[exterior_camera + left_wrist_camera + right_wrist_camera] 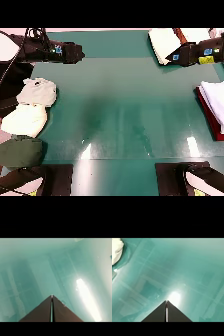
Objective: Fold the shirts.
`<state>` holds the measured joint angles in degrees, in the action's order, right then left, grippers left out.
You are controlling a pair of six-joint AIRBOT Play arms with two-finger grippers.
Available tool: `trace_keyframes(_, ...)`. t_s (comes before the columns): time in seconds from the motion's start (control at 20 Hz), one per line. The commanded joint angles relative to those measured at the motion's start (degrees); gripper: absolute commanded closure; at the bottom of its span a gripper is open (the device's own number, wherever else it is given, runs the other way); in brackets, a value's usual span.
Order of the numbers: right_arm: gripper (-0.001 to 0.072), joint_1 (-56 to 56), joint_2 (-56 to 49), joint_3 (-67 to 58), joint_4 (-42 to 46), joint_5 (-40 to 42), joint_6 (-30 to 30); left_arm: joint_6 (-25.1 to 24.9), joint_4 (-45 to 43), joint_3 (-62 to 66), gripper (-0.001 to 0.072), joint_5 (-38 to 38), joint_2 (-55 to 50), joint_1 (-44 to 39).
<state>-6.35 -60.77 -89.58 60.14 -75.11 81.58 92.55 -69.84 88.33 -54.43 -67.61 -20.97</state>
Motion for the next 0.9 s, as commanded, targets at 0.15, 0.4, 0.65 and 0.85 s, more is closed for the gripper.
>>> trace_keyframes(0.15,0.0691,-0.17,0.02,0.02,-0.04,-0.07,0.0,0.0,-0.02,0.0,0.0681,0.0,0.0,0.02)
trace_keyframes(0.4,0.0691,-0.17,0.02,0.02,-0.04,-0.04,0.0,0.0,0.0,0.0,0.0681,0.0,0.0,0.02)
trace_keyframes(0.65,0.0691,-0.17,0.0,0.02,-0.02,-0.04,0.0,-2.21,-4.7,0.0,0.0679,8.15,0.0,0.66)
trace_keyframes(0.85,0.0691,-0.17,0.02,0.02,-0.02,-0.04,0.0,7.17,-22.95,-0.07,0.0036,2.8,-1.51,9.77)
